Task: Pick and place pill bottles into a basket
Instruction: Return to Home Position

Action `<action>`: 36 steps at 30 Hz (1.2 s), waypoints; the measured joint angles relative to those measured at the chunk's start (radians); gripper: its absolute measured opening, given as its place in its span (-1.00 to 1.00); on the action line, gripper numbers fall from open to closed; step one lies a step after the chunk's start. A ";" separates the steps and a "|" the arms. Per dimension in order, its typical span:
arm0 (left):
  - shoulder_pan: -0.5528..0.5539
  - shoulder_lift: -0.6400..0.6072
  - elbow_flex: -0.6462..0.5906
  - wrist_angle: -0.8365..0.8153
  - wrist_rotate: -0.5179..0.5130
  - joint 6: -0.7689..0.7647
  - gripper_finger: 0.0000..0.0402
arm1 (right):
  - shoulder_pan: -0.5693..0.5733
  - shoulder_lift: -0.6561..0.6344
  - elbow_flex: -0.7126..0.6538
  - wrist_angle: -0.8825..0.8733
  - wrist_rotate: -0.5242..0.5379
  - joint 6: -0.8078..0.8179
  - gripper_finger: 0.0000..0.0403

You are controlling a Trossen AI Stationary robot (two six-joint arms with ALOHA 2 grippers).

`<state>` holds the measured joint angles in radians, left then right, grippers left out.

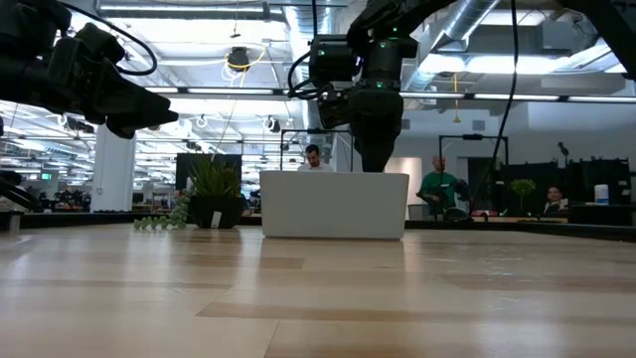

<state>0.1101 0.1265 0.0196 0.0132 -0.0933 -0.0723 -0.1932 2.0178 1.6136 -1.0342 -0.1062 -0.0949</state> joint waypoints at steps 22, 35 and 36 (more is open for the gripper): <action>0.000 0.000 0.000 0.000 0.000 0.000 0.00 | 0.043 -0.056 0.299 -0.154 -0.016 -0.020 0.11; 0.000 0.000 0.000 0.000 0.000 0.000 0.00 | 0.194 -0.584 -0.090 0.314 -0.030 0.043 0.06; 0.000 0.000 0.000 0.000 0.000 0.000 0.00 | 0.208 -0.626 -0.151 0.379 -0.030 0.043 0.06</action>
<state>0.1101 0.1266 0.0196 0.0132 -0.0933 -0.0723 0.0144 1.3916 1.4629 -0.6554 -0.1358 -0.0517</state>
